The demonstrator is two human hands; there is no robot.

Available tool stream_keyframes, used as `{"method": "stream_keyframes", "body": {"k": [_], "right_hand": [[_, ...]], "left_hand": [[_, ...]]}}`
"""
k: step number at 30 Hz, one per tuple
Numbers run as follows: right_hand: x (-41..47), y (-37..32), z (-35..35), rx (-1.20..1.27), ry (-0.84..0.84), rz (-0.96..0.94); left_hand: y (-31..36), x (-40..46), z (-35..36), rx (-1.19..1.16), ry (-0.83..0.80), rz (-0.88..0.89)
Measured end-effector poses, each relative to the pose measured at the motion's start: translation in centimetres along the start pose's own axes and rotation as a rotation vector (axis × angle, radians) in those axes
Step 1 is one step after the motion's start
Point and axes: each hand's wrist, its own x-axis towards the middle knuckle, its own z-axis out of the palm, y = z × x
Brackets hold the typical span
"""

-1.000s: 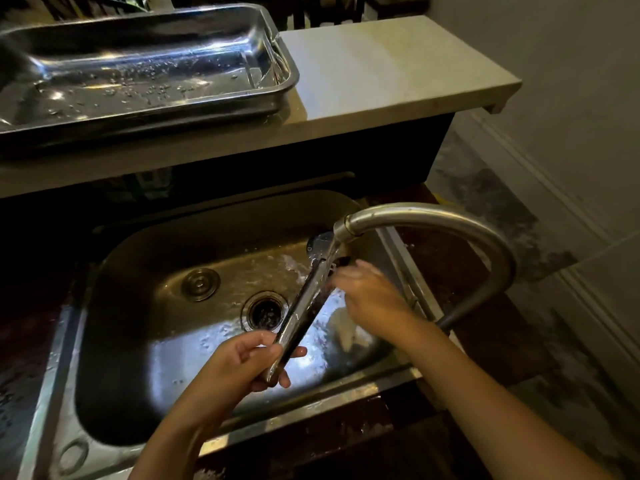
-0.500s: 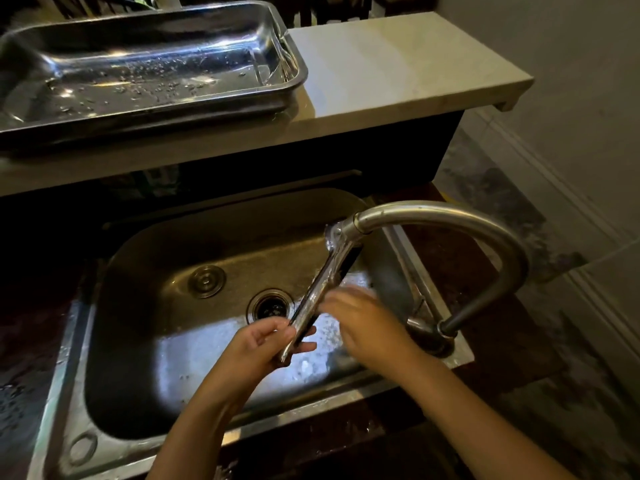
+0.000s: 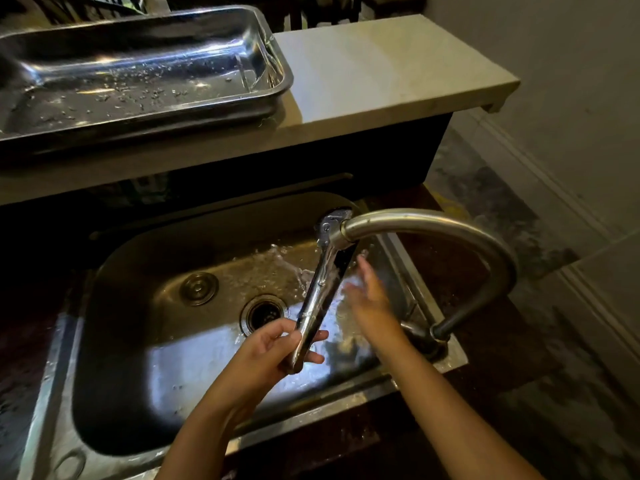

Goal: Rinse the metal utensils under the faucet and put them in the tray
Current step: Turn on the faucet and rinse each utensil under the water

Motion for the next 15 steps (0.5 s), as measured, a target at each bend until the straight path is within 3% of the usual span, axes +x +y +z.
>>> {"method": "stream_keyframes", "body": {"k": [3, 7, 9, 12, 15], "right_hand": [[0.6, 0.2, 0.8, 0.639, -0.247, 0.219], [0.9, 0.7, 2.0, 0.719, -0.27, 0.174], [1.0, 1.0, 2.7, 0.684, -0.233, 0.179], [1.0, 1.5, 3.5, 0.523, -0.179, 0.188], [0.9, 1.9, 4.2, 0.378, -0.121, 0.172]], "left_hand": [[-0.4, 0.1, -0.1, -0.258, -0.069, -0.057], [-0.6, 0.0, -1.1, -0.348, -0.128, -0.112], [-0.5, 0.0, -1.0, -0.151, -0.053, -0.144], [-0.4, 0.1, -0.3, 0.391, 0.189, -0.062], [-0.8, 0.2, -0.1, 0.556, 0.293, 0.045]]}}
